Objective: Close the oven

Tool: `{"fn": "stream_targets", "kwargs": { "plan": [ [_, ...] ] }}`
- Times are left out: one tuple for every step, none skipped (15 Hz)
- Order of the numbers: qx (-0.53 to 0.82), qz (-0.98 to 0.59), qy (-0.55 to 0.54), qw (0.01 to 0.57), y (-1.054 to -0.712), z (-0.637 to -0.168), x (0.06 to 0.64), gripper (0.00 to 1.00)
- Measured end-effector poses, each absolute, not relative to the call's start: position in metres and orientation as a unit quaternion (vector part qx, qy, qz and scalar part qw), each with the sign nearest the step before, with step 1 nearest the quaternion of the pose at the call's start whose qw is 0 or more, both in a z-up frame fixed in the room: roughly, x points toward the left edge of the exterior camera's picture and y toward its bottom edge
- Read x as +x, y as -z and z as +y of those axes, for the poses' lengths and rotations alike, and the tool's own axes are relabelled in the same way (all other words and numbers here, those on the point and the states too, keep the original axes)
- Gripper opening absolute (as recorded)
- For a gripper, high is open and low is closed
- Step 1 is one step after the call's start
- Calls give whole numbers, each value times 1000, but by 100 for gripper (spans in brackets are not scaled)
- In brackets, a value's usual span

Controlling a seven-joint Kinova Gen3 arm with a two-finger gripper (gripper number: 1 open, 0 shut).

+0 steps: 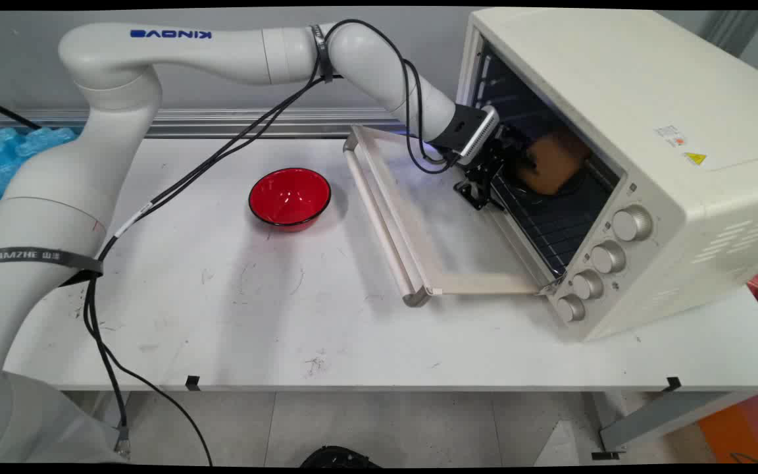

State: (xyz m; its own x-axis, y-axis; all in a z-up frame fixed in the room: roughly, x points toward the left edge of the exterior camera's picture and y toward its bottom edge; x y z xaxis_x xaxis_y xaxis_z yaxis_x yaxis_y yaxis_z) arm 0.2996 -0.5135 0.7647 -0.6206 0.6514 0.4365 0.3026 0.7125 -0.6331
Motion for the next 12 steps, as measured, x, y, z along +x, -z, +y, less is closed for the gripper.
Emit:
{"fn": "stream_targets", "kwargs": {
  "plan": [
    [-272,-864,-258,337,-766,-512,302,100],
    [-265,-866,-255,339,-768,-511,304,100],
    [-258,-868,-253,341,-770,-510,305,100],
    [-248,-871,-250,343,-774,-507,309,100],
    [-237,-874,-247,346,-778,-505,312,100],
    [-226,-876,-245,349,-783,-503,316,100],
    [-216,-878,-242,352,-789,-500,319,100],
    [-207,-880,-240,355,-794,-498,322,100],
    [-196,-881,-239,358,-801,-496,325,100],
    [-187,-882,-237,361,-807,-493,329,100],
    [-177,-884,-235,364,-814,-491,332,100],
    [-167,-885,-233,367,-820,-488,336,100]
  ]
}}
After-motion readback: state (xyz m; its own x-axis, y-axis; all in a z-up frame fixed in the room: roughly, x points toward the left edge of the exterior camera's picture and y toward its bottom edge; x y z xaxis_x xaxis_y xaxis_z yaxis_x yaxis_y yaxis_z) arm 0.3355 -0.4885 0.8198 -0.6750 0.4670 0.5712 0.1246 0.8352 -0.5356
